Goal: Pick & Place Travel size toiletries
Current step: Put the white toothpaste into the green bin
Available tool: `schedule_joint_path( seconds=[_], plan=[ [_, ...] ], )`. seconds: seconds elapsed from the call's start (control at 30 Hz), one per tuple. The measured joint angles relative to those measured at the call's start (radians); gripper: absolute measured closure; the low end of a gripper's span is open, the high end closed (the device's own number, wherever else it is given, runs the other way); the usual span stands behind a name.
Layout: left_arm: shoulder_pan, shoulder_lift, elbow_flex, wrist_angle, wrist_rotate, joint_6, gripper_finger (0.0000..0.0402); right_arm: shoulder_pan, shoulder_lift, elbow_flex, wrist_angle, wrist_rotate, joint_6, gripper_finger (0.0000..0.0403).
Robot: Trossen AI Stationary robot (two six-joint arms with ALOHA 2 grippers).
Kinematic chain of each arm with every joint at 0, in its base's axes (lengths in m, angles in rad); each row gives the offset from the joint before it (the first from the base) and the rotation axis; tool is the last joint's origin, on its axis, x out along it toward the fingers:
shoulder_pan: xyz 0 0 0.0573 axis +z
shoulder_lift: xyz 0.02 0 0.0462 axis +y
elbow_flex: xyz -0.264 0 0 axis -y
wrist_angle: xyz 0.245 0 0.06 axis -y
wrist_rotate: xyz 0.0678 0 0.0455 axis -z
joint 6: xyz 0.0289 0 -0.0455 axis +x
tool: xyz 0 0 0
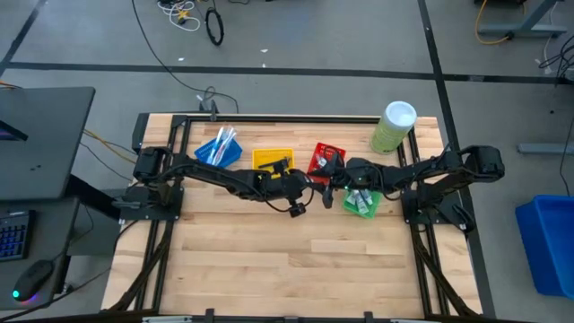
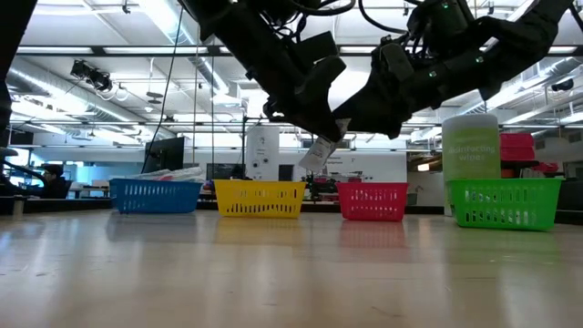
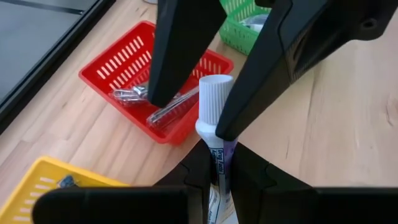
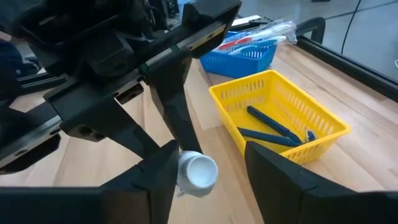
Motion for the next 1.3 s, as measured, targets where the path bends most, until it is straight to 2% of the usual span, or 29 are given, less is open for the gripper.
schedule_joint_path(
  seconds=[0.27, 0.6, 0.93, 1.3],
  plan=[
    [0.0, 0.0, 0.0, 0.004, -0.008, -0.002, 0.0354, -0.007, 0.0, 0.0, 0.006, -0.008, -0.003, 0.0264],
    [0.0, 0.0, 0.0, 0.005, -0.065, -0.028, 0.0354, -0.008, 0.0, 0.0, 0.007, -0.016, -0.003, 0.0325],
    [0.0, 0.0, 0.0, 0.005, -0.069, -0.025, 0.0349, -0.008, -0.001, 0.0, 0.006, -0.017, -0.003, 0.0329],
    [0.0, 0.0, 0.0, 0.013, -0.074, -0.055, 0.0277, -0.008, 0.0, 0.0, -0.023, -0.014, -0.003, 0.0329]
  ],
)
